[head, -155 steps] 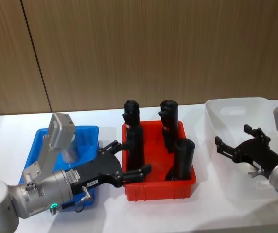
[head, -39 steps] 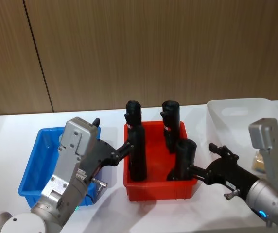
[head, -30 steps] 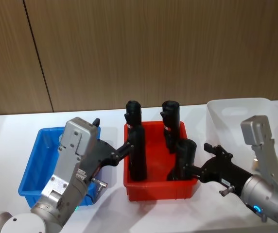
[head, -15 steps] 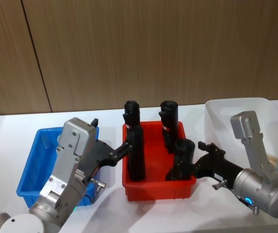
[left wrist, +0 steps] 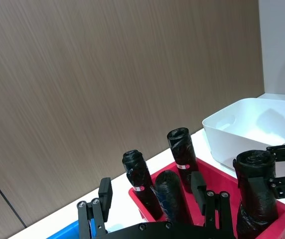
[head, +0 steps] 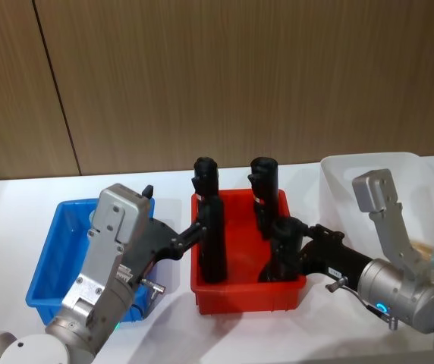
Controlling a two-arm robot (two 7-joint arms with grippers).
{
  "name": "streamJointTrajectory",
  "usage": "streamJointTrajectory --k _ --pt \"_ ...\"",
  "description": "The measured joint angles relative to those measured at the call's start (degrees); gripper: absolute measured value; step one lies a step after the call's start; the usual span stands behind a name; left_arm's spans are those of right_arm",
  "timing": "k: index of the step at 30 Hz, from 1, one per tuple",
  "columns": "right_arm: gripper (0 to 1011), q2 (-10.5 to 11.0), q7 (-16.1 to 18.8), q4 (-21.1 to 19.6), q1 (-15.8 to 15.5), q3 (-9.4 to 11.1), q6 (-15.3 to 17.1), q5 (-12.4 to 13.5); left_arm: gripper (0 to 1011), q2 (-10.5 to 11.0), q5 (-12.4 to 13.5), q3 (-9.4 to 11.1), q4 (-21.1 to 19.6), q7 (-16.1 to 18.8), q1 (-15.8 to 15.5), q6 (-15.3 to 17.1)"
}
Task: Pick the cotton swabs from the blue box and place them into the white box.
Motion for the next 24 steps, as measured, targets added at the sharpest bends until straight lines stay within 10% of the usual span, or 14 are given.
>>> streamJointTrajectory --k 7,24 --pt "487 -0.18 0.6 0.77 0.62 -0.11 0.01 0.17 1004 0.0 -0.01 0.0 0.0 0.0 0.0 0.0" --pt "369 0.58 -0.14 -3.14 0.61 0.58 0.42 1.56 1004 0.0 0.0 0.0 0.0 0.0 0.0 0.0"
